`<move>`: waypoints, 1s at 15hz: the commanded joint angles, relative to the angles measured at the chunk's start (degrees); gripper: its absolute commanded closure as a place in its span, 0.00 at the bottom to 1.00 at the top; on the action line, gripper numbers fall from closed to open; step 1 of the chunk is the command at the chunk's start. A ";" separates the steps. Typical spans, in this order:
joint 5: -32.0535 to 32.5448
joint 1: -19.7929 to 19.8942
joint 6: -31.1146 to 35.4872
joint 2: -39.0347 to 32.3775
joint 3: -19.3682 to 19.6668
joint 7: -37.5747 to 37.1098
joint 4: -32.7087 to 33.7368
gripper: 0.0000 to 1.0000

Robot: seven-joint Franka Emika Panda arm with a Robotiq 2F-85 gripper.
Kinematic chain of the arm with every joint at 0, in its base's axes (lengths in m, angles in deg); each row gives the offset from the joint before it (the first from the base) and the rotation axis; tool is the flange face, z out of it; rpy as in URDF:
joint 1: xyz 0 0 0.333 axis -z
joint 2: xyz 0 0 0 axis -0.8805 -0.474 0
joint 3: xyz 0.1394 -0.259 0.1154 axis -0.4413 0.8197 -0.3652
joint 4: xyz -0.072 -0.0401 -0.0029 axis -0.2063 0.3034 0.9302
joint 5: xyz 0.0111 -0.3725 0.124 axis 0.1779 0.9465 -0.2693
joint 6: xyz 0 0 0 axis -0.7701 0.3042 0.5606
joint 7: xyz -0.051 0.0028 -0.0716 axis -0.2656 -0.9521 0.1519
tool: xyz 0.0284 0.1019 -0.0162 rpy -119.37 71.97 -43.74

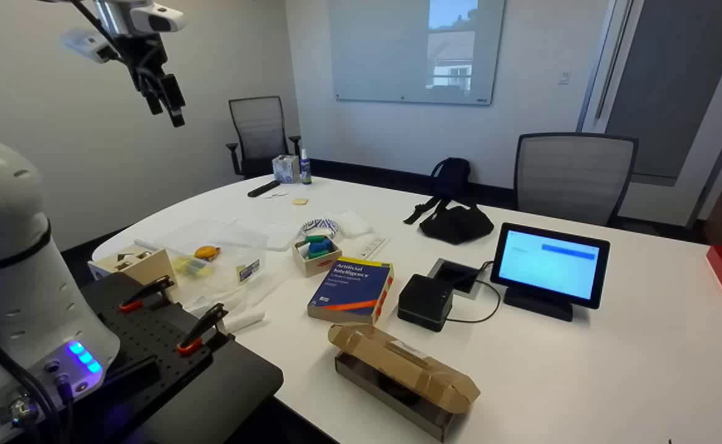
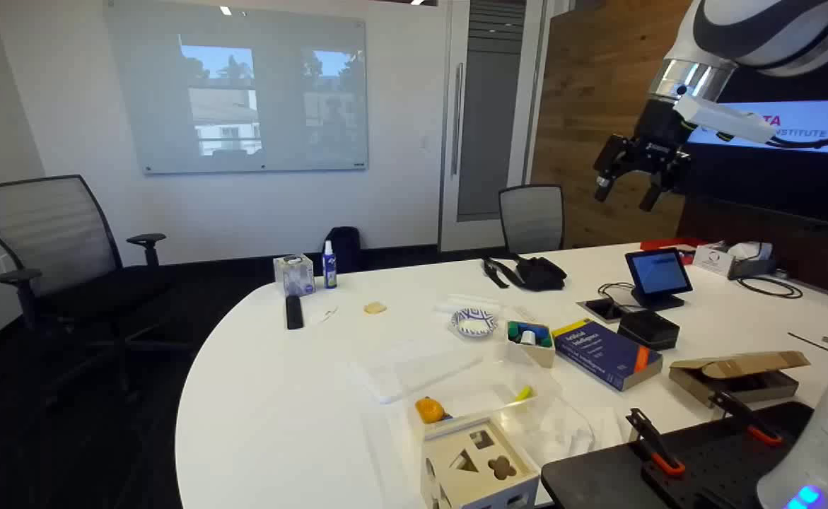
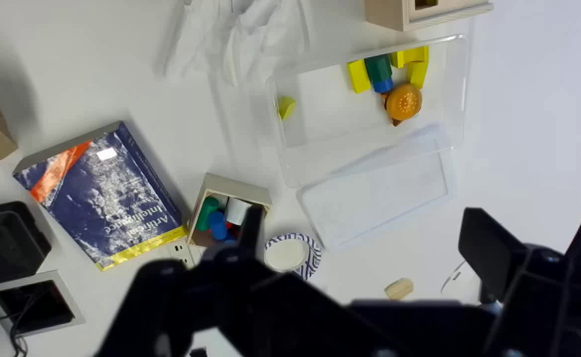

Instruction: Move the wooden box forwards.

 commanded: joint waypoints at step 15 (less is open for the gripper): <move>-0.47 5.41 28.61 -33.62 5.99 1.15 9.65 0.00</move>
